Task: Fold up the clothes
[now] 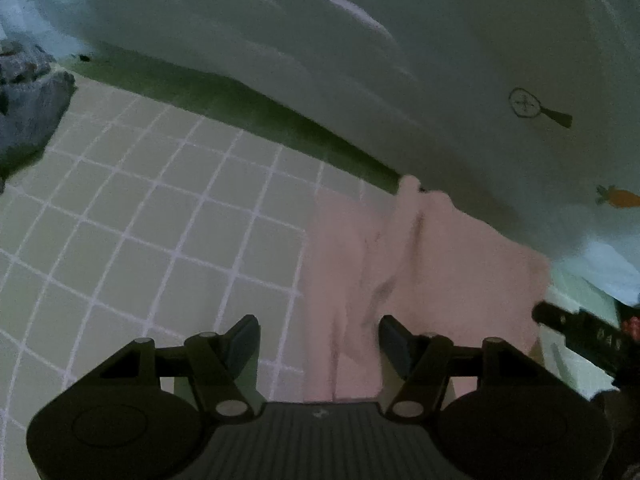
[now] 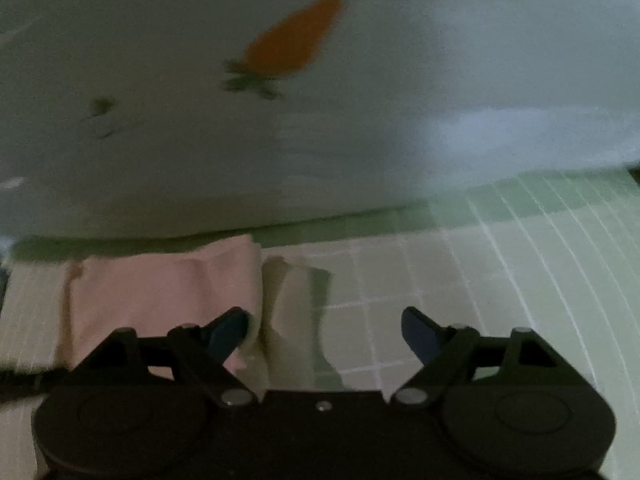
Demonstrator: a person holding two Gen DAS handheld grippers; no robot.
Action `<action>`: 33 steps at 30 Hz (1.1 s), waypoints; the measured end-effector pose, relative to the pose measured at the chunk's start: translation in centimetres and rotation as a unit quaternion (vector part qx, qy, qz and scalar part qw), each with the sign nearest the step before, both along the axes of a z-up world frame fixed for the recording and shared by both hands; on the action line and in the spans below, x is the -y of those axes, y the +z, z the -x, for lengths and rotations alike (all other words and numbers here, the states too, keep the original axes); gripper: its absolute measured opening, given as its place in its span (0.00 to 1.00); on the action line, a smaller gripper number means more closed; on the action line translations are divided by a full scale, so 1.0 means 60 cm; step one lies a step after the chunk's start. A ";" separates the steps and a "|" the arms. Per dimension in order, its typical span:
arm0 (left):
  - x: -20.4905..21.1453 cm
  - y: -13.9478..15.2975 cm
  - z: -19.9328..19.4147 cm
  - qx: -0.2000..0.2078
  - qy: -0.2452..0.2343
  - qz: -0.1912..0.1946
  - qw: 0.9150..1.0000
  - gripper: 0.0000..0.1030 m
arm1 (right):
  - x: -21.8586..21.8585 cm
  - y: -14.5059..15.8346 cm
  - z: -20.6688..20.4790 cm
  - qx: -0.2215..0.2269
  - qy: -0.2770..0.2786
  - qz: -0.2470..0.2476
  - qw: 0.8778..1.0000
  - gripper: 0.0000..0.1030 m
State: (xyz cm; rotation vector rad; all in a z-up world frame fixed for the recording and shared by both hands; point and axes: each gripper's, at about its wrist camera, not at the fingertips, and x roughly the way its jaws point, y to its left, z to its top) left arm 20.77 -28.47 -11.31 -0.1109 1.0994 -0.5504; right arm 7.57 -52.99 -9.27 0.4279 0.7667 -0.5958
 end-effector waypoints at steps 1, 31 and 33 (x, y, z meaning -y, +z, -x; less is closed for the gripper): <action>-0.002 0.000 0.003 -0.006 -0.003 0.006 1.000 0.64 | 0.000 0.002 0.007 0.010 -0.002 -0.010 1.000 0.83; -0.051 0.113 0.227 -0.034 -0.034 0.130 0.990 0.19 | -0.133 0.096 0.237 0.097 0.012 -0.126 0.987 0.15; -0.049 0.123 0.265 -0.028 -0.044 0.124 0.991 0.19 | -0.144 0.107 0.280 0.100 0.005 -0.124 0.987 0.15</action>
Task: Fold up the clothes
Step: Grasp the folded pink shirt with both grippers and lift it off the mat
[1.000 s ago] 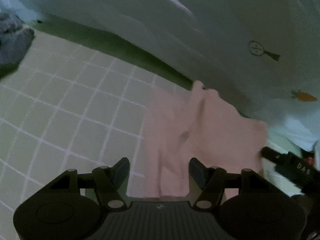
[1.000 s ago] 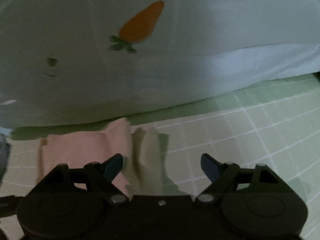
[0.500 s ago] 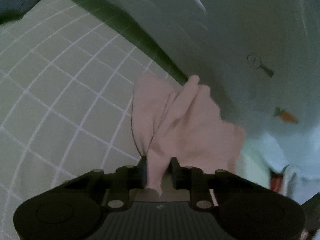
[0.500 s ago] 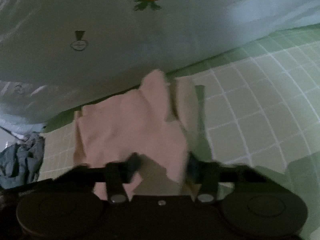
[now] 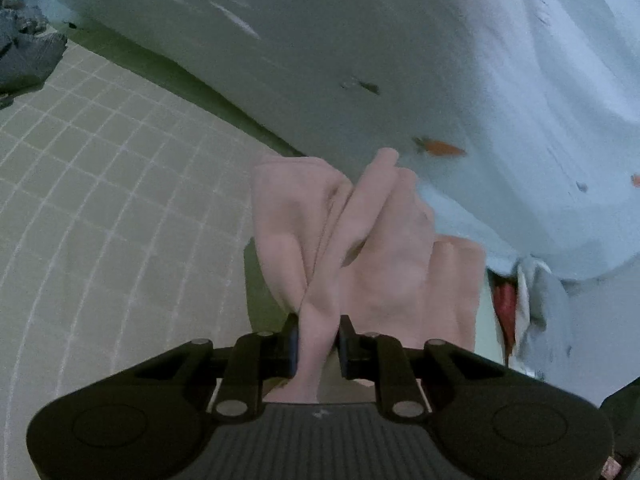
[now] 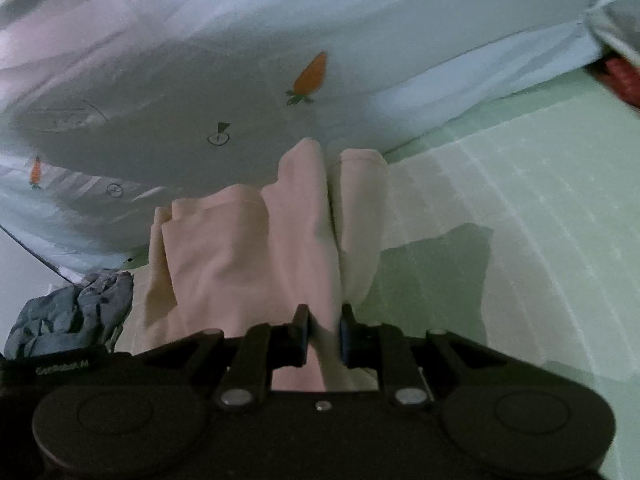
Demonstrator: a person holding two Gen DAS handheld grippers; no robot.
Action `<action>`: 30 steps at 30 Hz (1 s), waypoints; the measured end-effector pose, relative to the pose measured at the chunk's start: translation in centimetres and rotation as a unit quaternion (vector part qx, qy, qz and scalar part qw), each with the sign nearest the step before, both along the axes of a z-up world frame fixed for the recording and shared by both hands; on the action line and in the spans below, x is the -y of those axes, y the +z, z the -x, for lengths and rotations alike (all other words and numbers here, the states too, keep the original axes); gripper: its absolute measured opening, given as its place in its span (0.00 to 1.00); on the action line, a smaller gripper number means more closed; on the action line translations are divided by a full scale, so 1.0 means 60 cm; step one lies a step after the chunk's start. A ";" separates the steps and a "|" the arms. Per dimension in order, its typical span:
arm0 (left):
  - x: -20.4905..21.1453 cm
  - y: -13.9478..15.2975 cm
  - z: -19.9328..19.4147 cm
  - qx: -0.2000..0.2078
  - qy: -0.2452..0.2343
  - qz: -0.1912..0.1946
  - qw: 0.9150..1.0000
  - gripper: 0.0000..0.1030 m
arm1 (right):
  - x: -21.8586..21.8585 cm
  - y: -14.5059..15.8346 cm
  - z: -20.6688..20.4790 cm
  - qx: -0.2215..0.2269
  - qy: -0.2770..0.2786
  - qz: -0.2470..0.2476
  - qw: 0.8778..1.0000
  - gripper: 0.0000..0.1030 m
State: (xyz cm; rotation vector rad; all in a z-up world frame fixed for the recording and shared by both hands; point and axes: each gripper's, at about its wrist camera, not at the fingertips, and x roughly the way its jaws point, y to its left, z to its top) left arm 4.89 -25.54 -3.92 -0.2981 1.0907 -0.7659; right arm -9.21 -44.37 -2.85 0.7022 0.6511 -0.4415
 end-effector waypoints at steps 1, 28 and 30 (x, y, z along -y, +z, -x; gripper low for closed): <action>0.003 0.004 0.017 0.003 -0.004 -0.002 1.000 0.19 | -0.003 0.003 0.018 0.000 -0.002 0.000 1.000 0.15; 0.100 0.049 0.334 0.044 -0.139 0.007 0.989 0.19 | 0.009 0.049 0.403 0.015 -0.110 0.034 0.993 0.15; 0.118 0.050 0.343 0.041 -0.153 0.007 0.987 0.19 | 0.007 0.053 0.426 0.017 -0.132 0.034 0.991 0.15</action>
